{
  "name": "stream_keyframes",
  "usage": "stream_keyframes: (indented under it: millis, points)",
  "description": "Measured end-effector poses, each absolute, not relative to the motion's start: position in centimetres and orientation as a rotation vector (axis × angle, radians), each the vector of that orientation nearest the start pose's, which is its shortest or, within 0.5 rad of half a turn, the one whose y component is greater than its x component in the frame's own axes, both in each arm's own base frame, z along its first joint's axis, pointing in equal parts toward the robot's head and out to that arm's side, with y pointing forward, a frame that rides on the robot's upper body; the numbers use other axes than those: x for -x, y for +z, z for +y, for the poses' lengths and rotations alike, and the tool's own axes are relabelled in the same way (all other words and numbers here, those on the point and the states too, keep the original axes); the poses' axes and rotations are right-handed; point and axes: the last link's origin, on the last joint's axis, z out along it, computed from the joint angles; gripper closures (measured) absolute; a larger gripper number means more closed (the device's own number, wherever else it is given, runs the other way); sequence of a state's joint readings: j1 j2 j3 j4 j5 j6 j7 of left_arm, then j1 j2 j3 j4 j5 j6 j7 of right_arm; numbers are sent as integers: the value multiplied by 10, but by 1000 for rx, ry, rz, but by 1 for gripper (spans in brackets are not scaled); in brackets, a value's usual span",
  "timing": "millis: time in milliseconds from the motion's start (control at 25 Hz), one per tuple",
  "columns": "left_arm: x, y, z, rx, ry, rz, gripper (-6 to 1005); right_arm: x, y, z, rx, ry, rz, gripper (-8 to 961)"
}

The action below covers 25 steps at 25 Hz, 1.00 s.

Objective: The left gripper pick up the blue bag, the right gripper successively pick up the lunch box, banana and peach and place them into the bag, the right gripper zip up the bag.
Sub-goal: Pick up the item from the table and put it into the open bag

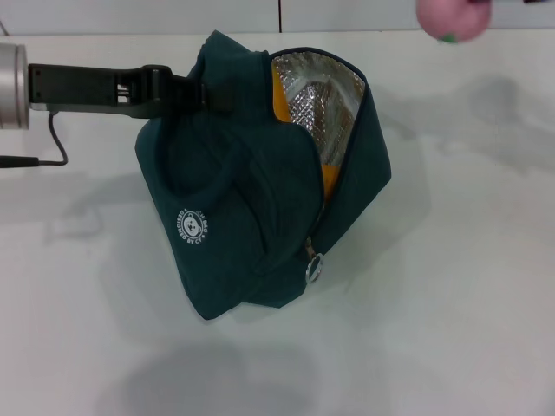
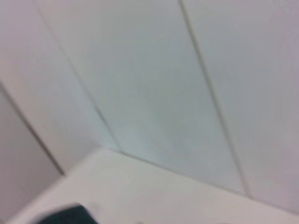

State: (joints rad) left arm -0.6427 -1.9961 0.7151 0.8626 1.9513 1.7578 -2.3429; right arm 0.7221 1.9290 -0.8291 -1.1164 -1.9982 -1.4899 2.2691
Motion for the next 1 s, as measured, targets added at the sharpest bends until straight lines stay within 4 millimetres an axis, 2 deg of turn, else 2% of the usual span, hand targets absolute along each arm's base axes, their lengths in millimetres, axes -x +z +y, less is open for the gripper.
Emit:
stream_keyframes:
  millis: [200, 400, 640, 920, 1000]
  points:
    - [199, 64, 360, 2661, -814, -1523, 917, -121, 95, 412, 2673, 751, 765, 923]
    - [199, 64, 360, 2659, -818, -1522, 917, -98, 54, 408, 2813, 734, 734, 922]
    - [199, 63, 360, 2662, -822, -1520, 916, -99, 12, 409, 2866, 595, 765, 922]
    - [199, 63, 359, 2663, -822, -1513, 916, -95, 3, 407, 2901, 570, 721, 922]
    - [199, 63, 359, 2664, -822, -1508, 915, -93, 4, 406, 2906, 593, 705, 888]
